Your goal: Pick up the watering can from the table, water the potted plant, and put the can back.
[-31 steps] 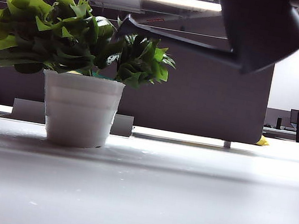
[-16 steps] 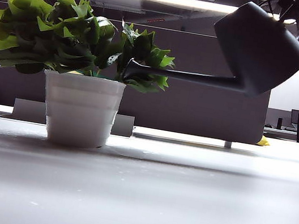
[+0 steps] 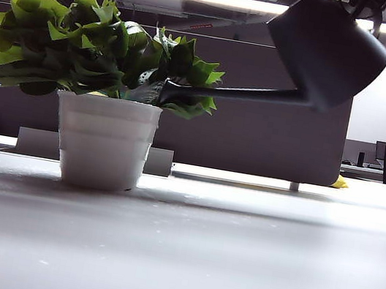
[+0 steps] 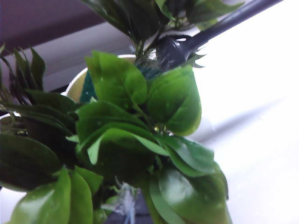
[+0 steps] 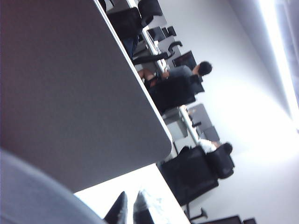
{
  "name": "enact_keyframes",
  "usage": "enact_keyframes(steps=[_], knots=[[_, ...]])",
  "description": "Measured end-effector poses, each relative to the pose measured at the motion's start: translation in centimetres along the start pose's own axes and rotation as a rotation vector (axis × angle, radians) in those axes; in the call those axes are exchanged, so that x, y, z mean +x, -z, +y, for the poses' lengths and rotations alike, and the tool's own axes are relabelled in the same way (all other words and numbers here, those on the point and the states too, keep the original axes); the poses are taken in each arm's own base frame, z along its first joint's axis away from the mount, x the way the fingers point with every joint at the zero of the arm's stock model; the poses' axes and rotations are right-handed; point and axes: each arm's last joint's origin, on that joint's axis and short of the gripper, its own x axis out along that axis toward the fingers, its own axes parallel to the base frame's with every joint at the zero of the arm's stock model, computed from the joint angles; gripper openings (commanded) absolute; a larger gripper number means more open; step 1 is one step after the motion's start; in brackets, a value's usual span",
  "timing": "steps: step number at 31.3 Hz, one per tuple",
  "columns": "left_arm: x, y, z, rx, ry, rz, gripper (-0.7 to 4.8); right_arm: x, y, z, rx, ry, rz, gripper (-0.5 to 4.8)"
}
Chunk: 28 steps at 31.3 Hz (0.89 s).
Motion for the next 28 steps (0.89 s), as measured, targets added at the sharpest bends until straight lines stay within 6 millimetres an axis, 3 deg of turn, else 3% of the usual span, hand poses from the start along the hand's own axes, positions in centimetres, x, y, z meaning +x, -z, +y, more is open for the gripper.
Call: enact_keyframes(steps=[10,28], knots=[[-0.1,0.5,0.0,-0.001,0.005,0.045,-0.05,-0.1,-0.8,0.0,-0.055,0.023,-0.030,-0.01],[-2.4,0.5,0.1,0.065,-0.075,0.014,-0.05,-0.2,-1.1,0.0,-0.077,0.028,-0.042,-0.01]])
